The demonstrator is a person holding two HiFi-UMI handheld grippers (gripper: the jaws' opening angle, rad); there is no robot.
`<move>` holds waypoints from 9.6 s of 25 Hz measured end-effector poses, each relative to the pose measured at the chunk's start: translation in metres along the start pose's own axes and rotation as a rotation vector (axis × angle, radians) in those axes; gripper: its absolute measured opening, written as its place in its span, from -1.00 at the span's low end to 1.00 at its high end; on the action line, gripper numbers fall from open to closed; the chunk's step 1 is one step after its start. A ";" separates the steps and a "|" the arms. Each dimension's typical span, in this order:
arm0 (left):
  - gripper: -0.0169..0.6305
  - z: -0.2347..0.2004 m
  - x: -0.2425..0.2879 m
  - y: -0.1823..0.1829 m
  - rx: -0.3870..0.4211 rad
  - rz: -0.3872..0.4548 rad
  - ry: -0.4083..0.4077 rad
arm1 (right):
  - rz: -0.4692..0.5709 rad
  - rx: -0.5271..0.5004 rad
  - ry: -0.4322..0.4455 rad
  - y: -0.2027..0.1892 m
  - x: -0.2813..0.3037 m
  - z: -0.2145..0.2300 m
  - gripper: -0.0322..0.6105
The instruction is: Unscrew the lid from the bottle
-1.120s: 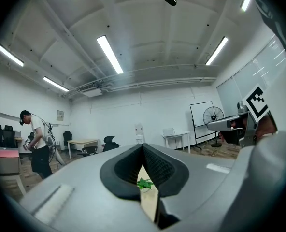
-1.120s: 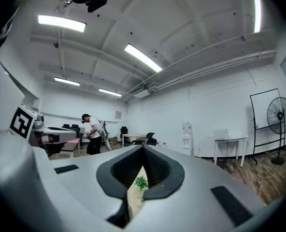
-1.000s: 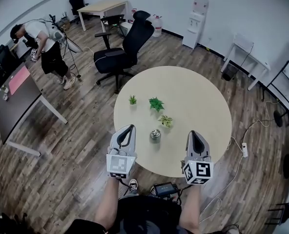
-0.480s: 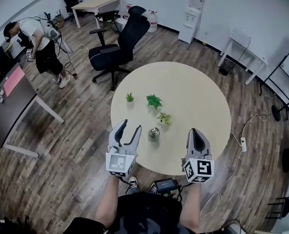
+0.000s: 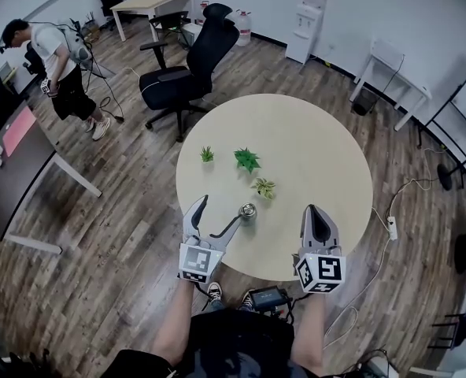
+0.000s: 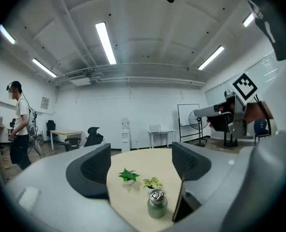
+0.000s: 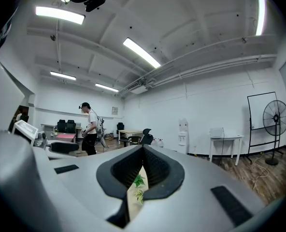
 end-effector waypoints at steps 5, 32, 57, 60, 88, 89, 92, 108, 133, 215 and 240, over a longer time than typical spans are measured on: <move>0.27 0.014 0.015 -0.078 -0.053 -0.104 -0.046 | -0.034 -0.011 -0.005 -0.009 0.000 0.003 -0.89; 0.20 0.060 0.121 -0.269 -0.108 -0.431 -0.138 | -0.232 -0.018 0.004 -0.061 -0.006 0.006 -0.89; 0.20 0.043 0.067 -0.052 0.014 -0.357 -0.206 | -0.019 0.028 0.119 -0.006 -0.005 -0.019 -0.89; 0.20 0.043 0.059 -0.024 0.027 -0.332 -0.210 | 0.014 0.036 0.132 0.004 -0.004 -0.021 -0.89; 0.20 0.074 0.042 0.004 0.149 -0.357 -0.330 | -0.085 -0.201 0.670 0.030 0.016 -0.083 -0.02; 0.20 0.076 0.042 0.003 0.157 -0.358 -0.339 | -0.099 -0.224 0.690 0.028 0.018 -0.086 -0.02; 0.20 0.082 0.043 -0.001 0.172 -0.362 -0.364 | -0.125 -0.276 0.730 0.022 0.020 -0.090 -0.11; 0.20 0.084 0.037 0.003 0.158 -0.319 -0.446 | -0.097 -0.338 0.911 0.030 0.015 -0.091 -0.27; 0.20 0.095 0.057 -0.026 0.109 -0.351 -0.355 | -0.209 -0.157 0.563 -0.008 0.027 -0.078 0.01; 0.19 0.015 0.009 -0.009 -0.087 -0.110 -0.132 | 0.057 0.265 0.403 -0.011 0.020 -0.005 -0.08; 0.19 -0.008 -0.004 0.015 -0.075 -0.064 0.024 | 0.013 0.163 0.286 -0.032 0.007 -0.016 -0.08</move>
Point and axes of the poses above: the fingertips, and each gripper's own axes: x forward along the fingers, z to its right, y out of its top, the point moved 7 cm from there along -x, backward along the fingers, and after that the axes turned 3 degrees about z, right-handed, at the moved point
